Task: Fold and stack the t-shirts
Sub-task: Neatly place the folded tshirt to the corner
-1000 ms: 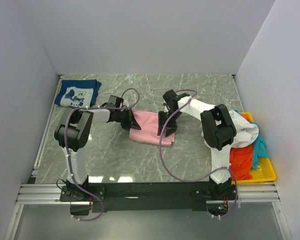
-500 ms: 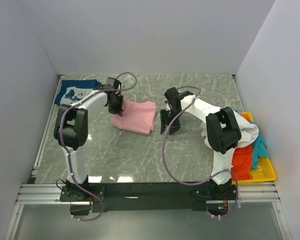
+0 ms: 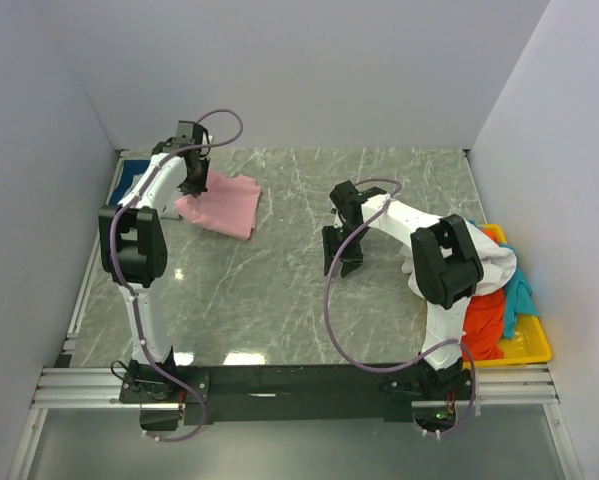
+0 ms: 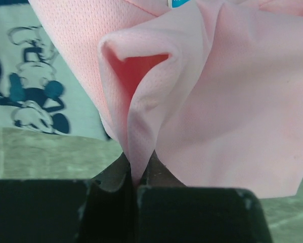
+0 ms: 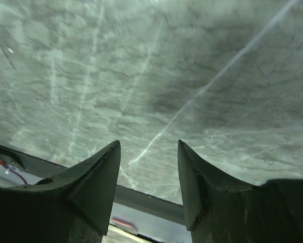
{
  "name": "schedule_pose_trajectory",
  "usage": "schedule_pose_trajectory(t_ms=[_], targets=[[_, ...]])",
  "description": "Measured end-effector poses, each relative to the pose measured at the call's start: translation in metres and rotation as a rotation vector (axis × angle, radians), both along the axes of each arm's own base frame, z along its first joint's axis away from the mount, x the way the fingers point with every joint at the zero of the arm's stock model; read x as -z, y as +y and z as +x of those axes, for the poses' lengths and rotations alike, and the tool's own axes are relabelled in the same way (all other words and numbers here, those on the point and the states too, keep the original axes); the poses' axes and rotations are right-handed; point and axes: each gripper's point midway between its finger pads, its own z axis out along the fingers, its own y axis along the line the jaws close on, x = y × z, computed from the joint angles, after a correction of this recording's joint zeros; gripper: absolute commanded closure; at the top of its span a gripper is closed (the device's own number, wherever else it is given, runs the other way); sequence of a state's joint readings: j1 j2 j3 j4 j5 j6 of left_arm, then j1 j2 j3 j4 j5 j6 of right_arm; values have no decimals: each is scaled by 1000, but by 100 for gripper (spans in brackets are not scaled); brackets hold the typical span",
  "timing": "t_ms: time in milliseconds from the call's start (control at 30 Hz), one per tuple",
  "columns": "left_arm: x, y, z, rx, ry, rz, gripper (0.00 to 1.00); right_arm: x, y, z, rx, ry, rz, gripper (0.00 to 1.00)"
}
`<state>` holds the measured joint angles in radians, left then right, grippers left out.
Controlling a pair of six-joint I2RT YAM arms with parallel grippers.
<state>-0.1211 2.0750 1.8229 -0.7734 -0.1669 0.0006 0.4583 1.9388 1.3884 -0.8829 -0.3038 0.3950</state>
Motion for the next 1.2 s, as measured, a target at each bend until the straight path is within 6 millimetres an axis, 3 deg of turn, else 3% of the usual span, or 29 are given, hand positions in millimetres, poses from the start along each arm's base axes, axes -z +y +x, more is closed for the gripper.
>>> schedule_pose_trajectory(t_ms=[233, 633, 1200], targets=[[-5, 37, 14, -9, 10, 43, 100, -1, -5, -10, 1, 11, -5, 44], [-70, 111, 41, -105, -139, 43, 100, 0, -9, -20, 7, 26, -8, 44], [-90, 148, 40, -154, -187, 3, 100, 0, -6, -24, 4, 31, -7, 44]])
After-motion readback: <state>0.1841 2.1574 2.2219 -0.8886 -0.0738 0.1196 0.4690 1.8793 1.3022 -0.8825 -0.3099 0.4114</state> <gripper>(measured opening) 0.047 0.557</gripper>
